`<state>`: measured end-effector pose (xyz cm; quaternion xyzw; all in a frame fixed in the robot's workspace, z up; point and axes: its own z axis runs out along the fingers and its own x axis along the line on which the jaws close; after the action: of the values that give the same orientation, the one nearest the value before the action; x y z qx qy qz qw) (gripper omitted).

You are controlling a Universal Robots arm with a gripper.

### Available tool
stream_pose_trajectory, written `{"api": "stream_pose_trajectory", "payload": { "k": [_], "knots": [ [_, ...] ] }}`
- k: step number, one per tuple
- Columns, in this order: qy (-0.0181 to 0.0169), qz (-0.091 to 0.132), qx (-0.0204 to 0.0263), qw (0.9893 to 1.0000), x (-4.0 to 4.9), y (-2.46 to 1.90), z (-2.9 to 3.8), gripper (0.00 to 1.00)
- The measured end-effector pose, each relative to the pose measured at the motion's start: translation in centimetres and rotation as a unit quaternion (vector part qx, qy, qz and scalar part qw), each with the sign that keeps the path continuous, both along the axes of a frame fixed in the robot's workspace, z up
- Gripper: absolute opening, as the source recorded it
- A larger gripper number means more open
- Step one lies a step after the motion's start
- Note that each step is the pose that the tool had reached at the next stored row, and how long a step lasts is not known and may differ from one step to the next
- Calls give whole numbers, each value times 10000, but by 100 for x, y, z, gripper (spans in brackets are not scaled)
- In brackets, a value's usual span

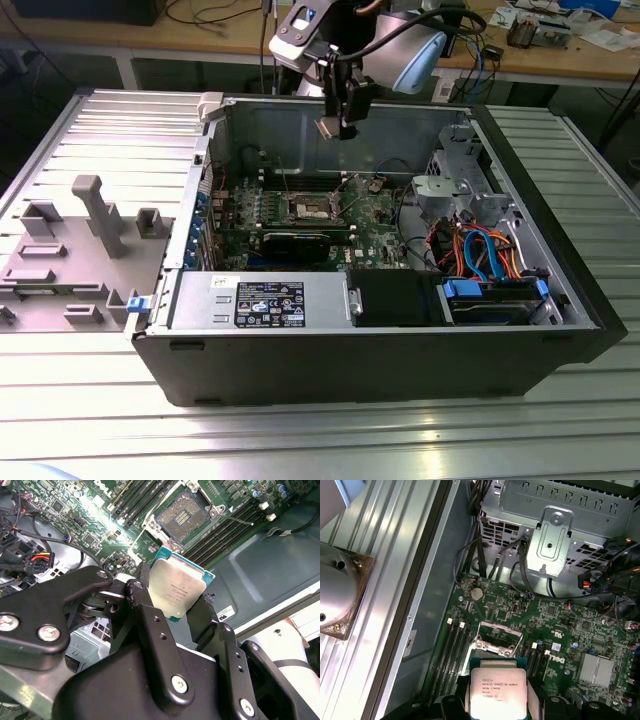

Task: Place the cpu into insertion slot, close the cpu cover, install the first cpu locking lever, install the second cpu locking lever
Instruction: 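Place the cpu into insertion slot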

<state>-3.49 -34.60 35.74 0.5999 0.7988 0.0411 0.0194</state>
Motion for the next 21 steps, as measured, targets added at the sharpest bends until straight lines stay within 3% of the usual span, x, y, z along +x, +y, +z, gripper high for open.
{"api": "stream_pose_trajectory", "payload": {
  "k": [13,18,21],
  "knots": [
    [0,-47,-13,10000,0,0,-2,54],
    [0,-384,-13,9993,0,0,-14,54],
    [1,-467,-13,9989,0,0,-17,54]
  ]
}}
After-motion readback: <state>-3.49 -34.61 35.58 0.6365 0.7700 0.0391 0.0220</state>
